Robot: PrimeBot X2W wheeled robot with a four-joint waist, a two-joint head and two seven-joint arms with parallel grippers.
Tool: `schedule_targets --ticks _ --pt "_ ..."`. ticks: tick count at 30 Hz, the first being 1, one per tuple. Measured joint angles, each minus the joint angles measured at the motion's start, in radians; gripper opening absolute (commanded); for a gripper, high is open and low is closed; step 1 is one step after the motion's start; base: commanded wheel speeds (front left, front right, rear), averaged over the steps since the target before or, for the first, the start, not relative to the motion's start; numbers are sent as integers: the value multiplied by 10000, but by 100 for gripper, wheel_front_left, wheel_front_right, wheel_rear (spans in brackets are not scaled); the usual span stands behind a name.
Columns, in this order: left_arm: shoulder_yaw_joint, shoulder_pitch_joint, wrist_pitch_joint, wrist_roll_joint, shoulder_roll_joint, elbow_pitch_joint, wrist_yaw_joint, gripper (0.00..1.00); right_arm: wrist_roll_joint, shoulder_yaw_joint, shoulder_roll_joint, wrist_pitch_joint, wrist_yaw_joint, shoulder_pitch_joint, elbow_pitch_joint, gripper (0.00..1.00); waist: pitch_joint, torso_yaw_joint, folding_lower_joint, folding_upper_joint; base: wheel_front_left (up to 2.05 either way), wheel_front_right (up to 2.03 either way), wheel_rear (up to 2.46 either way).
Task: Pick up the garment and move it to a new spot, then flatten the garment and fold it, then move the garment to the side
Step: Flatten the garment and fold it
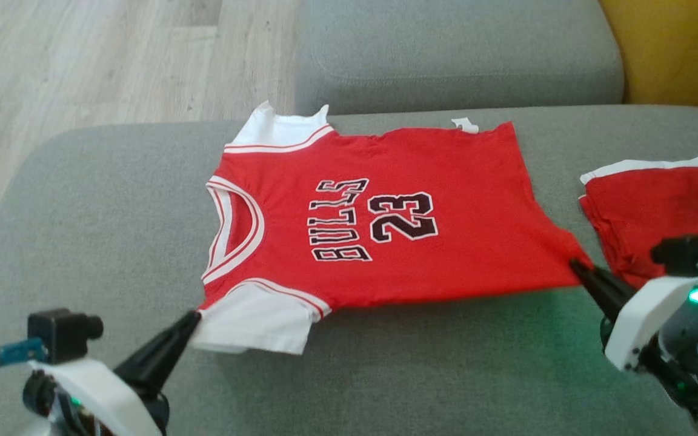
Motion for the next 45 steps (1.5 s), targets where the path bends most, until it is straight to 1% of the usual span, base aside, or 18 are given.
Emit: schedule_targets --ticks 3,7,11,13,16,21,26,30,35,45 --pt "92 -358 -29 67 -176 428 48 0 -236 -518 426 128 -2 -10 -150 0 158 -31 1 0 0 0 0" --pt "198 -938 -65 115 -447 1099 4 0 -890 -1256 1220 272 -2 -37 -173 0 378 -138 1 0 0 0 0" --pt "290 -1487 -6 44 -686 1856 -245 0 -1465 -2119 2107 648 -2 -85 -161 0 621 -236 1 0 0 0 0" --pt "309 -1770 21 46 -779 2201 -345 0 -1833 -2382 2429 807 0 -166 -163 0 754 -268 1 0 0 0 0" --pt "309 -2210 109 84 -974 2690 -502 0 -2349 -2782 2736 1045 0 -337 -153 0 936 -302 1 0 0 0 0" --pt "278 -2939 291 288 -1239 3459 -686 0 -2865 -3352 3137 1394 0 -654 113 0 1244 -342 1 0 0 0 0" --pt "132 -3813 449 575 -1551 4295 -865 0 -3329 -3561 3396 1572 0 -1228 497 0 1567 -380 1 0 0 0 0" --pt "-52 -4621 610 959 -1599 4855 -1039 0 -3559 -3628 3586 1687 0 -1818 932 0 1877 -470 2 0 0 0 0" --pt "-399 -5639 905 1419 -1590 5572 -1200 0 -3877 -3482 3689 1772 -2 -2438 1498 0 2275 -667 2 0 0 0 0" --pt "-1216 -6851 779 1981 -1707 6644 -1218 0 -4080 -2966 3841 1530 0 -3293 2443 0 2747 -1042 1 -1 0 0 0"
